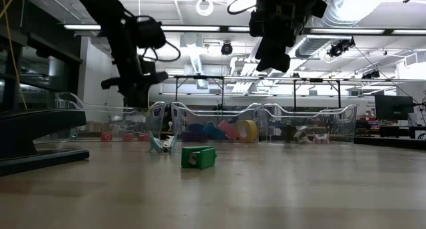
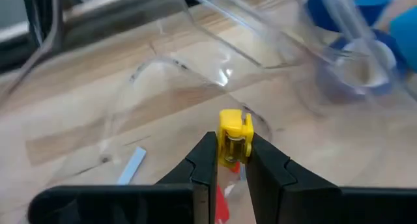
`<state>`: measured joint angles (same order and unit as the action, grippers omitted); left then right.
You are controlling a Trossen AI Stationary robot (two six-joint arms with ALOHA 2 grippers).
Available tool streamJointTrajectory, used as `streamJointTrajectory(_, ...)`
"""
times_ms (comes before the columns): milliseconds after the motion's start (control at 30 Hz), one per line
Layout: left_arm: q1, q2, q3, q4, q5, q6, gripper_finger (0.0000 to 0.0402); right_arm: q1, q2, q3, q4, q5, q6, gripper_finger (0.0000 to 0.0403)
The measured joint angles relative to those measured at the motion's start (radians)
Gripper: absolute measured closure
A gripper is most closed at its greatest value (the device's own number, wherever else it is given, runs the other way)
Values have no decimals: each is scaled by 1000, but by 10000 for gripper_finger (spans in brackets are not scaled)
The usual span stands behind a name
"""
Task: Pick and place Stapler, Stapler remover, tape
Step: Put the yellow stapler into the left transparent bin, then put the blue staple remover into the right transparent bin
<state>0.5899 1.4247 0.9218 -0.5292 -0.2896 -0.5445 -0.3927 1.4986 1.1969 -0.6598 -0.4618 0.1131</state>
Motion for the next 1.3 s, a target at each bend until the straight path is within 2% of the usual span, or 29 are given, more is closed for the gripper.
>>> streamJointTrajectory(233,63,120,1,11,32,-90,353,0,0,0,2,3,-2,247)
streamJointTrajectory(433,91,172,1,34,72,-95,351,0,0,0,2,7,-10,247)
streamJointTrajectory(667,91,175,1,56,100,-94,255,0,0,0,2,11,-27,247)
streamJointTrajectory(800,91,174,1,55,121,-80,220,0,0,0,2,11,-29,247)
streamJointTrajectory(1000,91,116,1,40,143,-62,219,0,0,1,-2,11,-43,247)
streamJointTrajectory(1100,90,62,1,28,119,-45,228,0,0,1,-5,11,-44,247)
streamJointTrajectory(1300,73,-77,1,-1,136,26,246,0,0,1,-33,11,-74,247)
